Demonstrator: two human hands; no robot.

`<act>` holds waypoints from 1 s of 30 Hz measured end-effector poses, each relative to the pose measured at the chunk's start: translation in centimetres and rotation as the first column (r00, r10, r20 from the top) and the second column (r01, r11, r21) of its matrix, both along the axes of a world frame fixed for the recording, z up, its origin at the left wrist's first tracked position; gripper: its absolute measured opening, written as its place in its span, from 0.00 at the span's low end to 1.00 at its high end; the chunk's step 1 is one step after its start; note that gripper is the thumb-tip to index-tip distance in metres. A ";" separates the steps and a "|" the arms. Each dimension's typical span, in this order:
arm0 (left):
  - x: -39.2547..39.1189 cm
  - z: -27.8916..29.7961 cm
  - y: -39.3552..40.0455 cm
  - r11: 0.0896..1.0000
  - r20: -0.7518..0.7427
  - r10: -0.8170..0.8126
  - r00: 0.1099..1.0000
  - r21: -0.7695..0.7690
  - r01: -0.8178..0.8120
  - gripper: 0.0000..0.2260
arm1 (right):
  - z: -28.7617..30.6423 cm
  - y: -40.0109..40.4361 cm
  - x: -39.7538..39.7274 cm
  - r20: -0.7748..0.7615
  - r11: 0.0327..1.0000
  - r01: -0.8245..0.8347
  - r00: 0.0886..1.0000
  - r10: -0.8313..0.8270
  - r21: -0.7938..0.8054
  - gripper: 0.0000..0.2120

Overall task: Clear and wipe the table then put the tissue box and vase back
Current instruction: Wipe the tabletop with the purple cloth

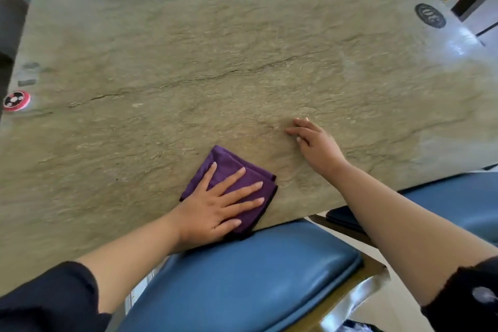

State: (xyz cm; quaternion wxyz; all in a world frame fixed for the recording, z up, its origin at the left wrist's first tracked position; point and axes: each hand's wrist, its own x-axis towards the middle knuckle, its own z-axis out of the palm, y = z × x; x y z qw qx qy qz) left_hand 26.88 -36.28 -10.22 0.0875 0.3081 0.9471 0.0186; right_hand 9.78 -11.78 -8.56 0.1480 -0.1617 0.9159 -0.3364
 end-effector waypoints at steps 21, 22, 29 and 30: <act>-16.5 0.2 20.2 0.970 0.066 0.240 0.969 -0.046 -0.237 0.24 | 1.8 19.5 -11.3 0.168 0.906 -0.003 0.983 -0.075 0.424 0.28; -16.0 0.1 21.3 0.984 0.046 0.176 0.983 -0.035 -0.174 0.25 | 2.0 20.0 -11.9 0.170 0.911 -0.008 0.983 -0.068 0.413 0.28; -15.0 0.2 21.4 0.958 0.013 -0.286 0.958 0.020 0.285 0.23 | 3.1 22.5 -15.5 0.201 0.895 -0.112 0.979 0.026 0.431 0.34; -16.0 0.3 21.1 0.969 0.032 -0.246 0.969 0.021 0.246 0.22 | 2.9 22.9 -15.8 0.195 0.904 -0.126 0.980 0.048 0.409 0.35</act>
